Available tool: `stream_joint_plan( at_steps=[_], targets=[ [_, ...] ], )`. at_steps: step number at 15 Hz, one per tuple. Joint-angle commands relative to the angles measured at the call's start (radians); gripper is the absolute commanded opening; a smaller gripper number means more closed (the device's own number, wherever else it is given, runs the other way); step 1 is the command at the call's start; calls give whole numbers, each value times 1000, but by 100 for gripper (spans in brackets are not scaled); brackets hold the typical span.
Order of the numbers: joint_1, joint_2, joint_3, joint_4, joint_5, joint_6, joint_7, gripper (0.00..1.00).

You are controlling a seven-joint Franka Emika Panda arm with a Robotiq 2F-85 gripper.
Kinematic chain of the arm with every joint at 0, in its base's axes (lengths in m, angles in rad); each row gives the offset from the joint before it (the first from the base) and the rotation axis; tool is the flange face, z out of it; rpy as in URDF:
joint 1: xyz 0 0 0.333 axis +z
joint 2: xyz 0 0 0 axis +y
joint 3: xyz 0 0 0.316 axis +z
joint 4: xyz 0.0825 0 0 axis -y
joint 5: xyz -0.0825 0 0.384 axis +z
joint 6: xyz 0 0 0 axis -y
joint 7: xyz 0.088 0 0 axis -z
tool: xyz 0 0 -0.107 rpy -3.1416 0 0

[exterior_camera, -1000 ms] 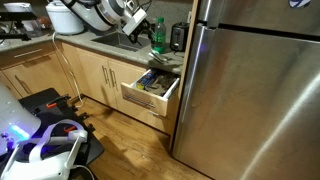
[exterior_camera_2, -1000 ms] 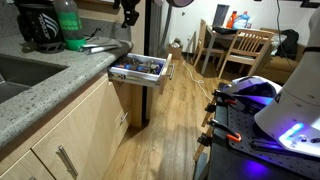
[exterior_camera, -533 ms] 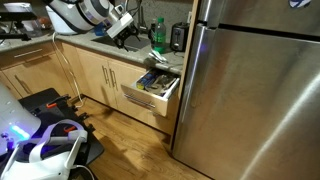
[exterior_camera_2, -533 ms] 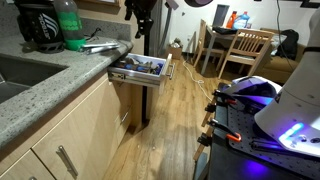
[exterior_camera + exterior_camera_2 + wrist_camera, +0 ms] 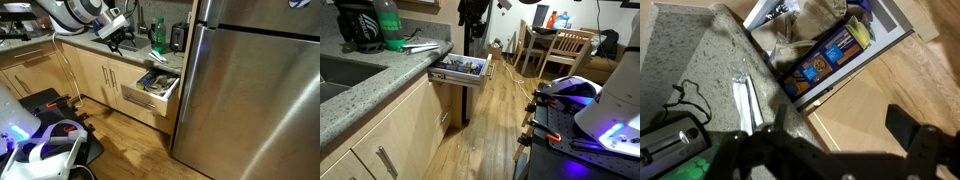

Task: Take the cutlery out of the drawer

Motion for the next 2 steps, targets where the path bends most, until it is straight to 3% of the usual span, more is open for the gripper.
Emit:
stream_joint_plan(
  at_steps=[1, 2],
  targets=[
    [-35, 3, 35, 0, 9, 0, -7, 100],
    [-35, 6, 35, 0, 8, 0, -7, 100]
  ],
)
